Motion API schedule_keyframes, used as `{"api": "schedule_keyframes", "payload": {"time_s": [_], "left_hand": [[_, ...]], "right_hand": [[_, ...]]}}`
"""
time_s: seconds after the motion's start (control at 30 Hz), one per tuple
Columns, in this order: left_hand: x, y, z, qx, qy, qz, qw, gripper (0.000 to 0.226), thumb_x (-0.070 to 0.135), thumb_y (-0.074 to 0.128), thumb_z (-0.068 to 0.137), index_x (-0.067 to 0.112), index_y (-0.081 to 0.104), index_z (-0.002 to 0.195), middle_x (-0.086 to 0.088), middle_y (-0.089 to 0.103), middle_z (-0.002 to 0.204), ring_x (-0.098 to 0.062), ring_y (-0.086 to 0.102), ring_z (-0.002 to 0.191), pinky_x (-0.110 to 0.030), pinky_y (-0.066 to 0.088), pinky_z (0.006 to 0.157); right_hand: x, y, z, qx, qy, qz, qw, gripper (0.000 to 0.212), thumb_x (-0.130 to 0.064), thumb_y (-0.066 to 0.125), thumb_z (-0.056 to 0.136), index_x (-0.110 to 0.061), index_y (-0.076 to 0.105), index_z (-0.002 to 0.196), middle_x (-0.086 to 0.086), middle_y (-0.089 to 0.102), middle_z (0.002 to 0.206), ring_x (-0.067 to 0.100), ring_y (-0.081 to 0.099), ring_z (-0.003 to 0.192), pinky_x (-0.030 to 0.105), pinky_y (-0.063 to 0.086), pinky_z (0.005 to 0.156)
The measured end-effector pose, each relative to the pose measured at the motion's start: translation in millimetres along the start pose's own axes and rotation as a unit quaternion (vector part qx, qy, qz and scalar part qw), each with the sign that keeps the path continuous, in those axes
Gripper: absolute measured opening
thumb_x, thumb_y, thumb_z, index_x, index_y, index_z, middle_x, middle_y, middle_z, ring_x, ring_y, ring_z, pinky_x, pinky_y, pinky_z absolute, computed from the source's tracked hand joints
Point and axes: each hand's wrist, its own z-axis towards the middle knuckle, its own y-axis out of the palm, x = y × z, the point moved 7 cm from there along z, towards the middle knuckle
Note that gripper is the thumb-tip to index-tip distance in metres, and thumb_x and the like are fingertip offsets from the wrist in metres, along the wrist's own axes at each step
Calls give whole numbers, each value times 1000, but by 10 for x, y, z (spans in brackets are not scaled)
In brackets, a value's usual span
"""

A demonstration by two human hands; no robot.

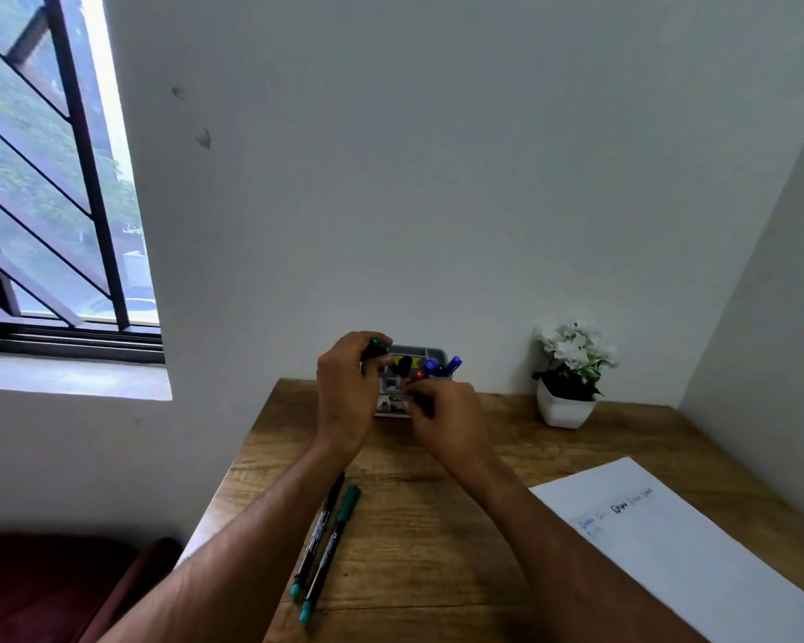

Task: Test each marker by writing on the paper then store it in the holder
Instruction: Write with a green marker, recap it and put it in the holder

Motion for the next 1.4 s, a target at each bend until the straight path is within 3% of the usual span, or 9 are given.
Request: {"api": "schedule_keyframes", "payload": {"time_s": [0.27,0.57,0.7,0.93,1.13,1.27,1.4], "left_hand": [[-200,246,95,-46,37,86,995,28,-8,65,82,10,72,102,-2,70,98,-12,63,91,-31,56,80],[-445,456,95,-108,26,155,982,32,-2,70,79,18,72,103,3,64,96,-2,49,91,-7,39,73],[-415,521,133,-121,37,174,977,30,-3,71,76,16,72,99,1,61,89,-7,46,88,-9,33,68],[-410,519,118,-136,57,173,974,32,-5,69,73,16,70,97,1,60,89,-10,47,88,-25,45,71],[-396,434,114,-106,50,160,980,36,-1,72,76,14,68,108,1,62,99,-3,45,94,-6,35,76],[-343,342,71,-80,48,148,985,39,1,72,77,16,65,113,5,60,103,-3,48,99,-11,38,84],[-302,229,-1,-64,43,148,986,43,2,73,79,16,62,118,3,61,109,-4,49,106,-2,34,86]], "right_hand": [[160,1,0,-14,11,-17,1000,26,-26,69,95,-21,73,120,-4,76,112,5,67,94,19,53,86],[257,109,52,-44,38,-9,998,28,-27,65,97,-23,70,124,-4,74,117,7,66,98,19,50,88],[241,112,101,-37,32,-5,999,26,-24,66,96,-21,72,122,-4,75,116,8,67,99,17,48,86],[209,134,212,-30,37,-6,999,26,-20,64,96,-20,73,121,-1,76,108,10,69,89,25,57,84],[196,155,213,-27,37,-7,999,26,-20,64,97,-18,72,121,1,76,110,12,69,93,24,54,86],[193,137,161,-15,35,-11,999,25,-22,66,95,-21,74,119,-1,76,108,11,69,92,19,50,81],[178,131,76,-19,40,-12,999,24,-24,65,97,-21,73,119,-3,75,111,8,67,95,13,44,80]]}}
